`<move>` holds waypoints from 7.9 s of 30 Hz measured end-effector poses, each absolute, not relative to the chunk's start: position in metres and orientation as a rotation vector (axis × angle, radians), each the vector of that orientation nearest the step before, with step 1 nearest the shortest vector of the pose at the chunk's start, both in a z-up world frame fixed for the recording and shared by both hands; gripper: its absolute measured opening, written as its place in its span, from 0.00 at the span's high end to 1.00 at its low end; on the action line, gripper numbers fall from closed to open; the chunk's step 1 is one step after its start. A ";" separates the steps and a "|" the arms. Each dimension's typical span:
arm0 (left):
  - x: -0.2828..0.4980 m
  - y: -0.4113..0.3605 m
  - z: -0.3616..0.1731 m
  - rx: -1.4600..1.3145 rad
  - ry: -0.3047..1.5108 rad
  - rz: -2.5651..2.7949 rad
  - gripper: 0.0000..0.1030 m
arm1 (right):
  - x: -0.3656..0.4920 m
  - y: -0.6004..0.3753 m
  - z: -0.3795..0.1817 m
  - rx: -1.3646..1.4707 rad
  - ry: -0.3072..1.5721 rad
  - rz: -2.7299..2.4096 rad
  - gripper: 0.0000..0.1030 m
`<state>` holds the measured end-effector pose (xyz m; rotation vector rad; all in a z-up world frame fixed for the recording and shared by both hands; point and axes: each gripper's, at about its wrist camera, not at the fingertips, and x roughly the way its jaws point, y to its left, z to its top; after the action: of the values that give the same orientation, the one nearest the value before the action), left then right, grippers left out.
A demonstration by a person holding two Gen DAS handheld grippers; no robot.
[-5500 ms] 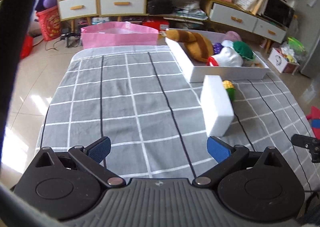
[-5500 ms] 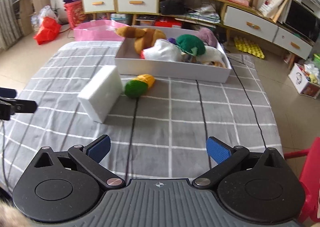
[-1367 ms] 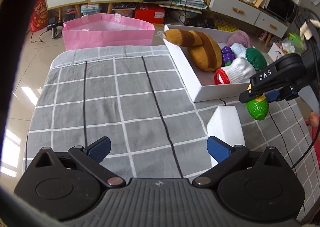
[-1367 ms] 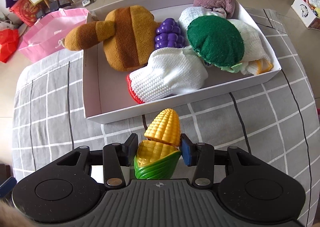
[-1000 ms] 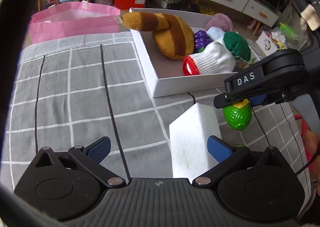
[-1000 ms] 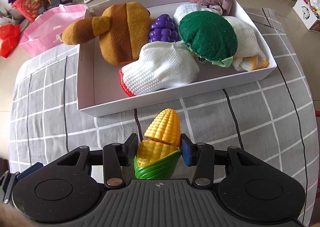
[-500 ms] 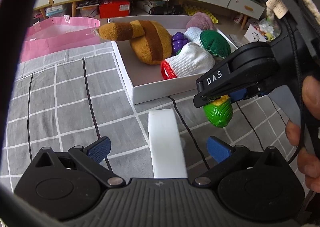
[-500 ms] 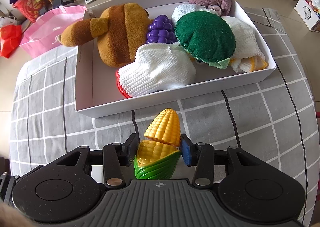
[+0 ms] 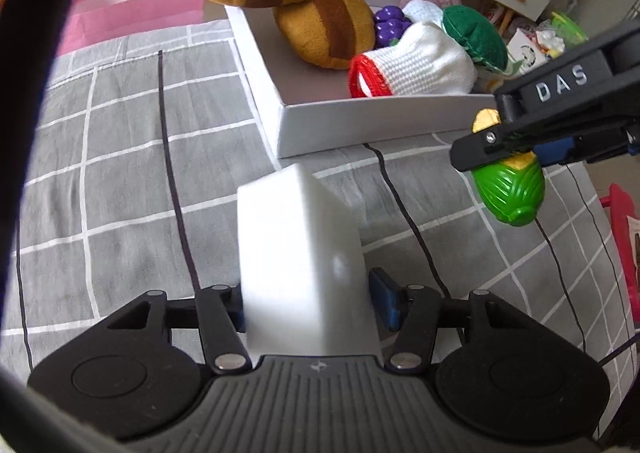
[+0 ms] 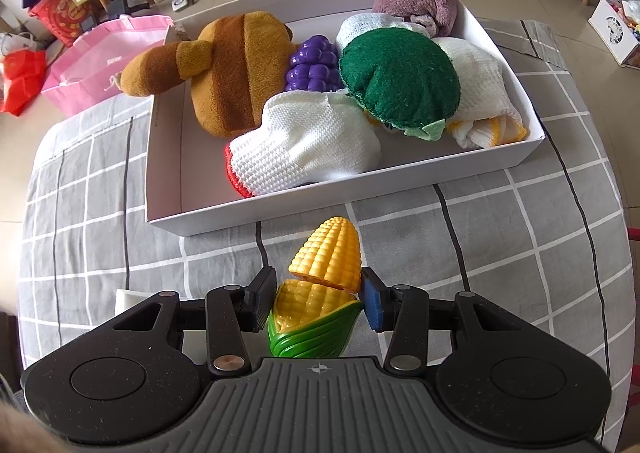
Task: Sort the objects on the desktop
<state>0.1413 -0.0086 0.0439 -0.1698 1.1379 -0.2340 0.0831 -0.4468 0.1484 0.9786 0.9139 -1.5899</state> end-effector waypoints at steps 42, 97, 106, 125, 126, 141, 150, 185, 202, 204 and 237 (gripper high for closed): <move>0.284 -0.031 0.109 -0.175 0.971 -0.255 0.70 | 0.057 -0.564 0.220 0.740 0.858 -1.571 0.49; 0.011 -0.005 0.101 -0.077 0.854 -0.214 0.01 | 0.093 -0.238 0.144 0.485 0.828 -1.443 0.01; 0.019 -0.031 0.109 -0.021 0.760 -0.194 0.01 | 0.091 -0.240 0.160 0.328 0.782 -1.560 0.01; 0.077 -0.061 0.129 -0.016 0.686 -0.157 0.01 | 0.057 -0.287 0.192 0.275 0.740 -1.614 0.01; 0.077 -0.062 0.129 -0.007 0.686 -0.151 0.01 | 0.057 -0.287 0.192 0.279 0.741 -1.610 0.01; 0.074 -0.063 0.136 -0.010 0.664 -0.164 0.01 | 0.065 -0.281 0.193 0.268 0.734 -1.561 0.01; 0.074 -0.064 0.134 -0.023 0.687 -0.148 0.01 | 0.066 -0.282 0.194 0.273 0.750 -1.572 0.01; 0.067 -0.064 0.138 0.034 0.653 -0.107 0.01 | 0.093 -0.267 0.195 0.099 0.848 -1.568 0.01; 0.071 -0.061 0.134 -0.015 0.692 -0.133 0.01 | 0.087 -0.264 0.199 0.168 0.781 -1.527 0.01; 0.070 -0.062 0.135 0.000 0.679 -0.132 0.01 | 0.088 -0.263 0.198 0.160 0.785 -1.530 0.01; 0.062 -0.029 0.120 -0.082 0.783 -0.343 0.01 | 0.099 -0.238 0.200 0.130 0.780 -1.471 0.01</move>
<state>0.0616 -0.0289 0.1200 -0.0824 0.7828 -0.3429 0.0992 -0.2375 0.1998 0.1300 0.7803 -1.4715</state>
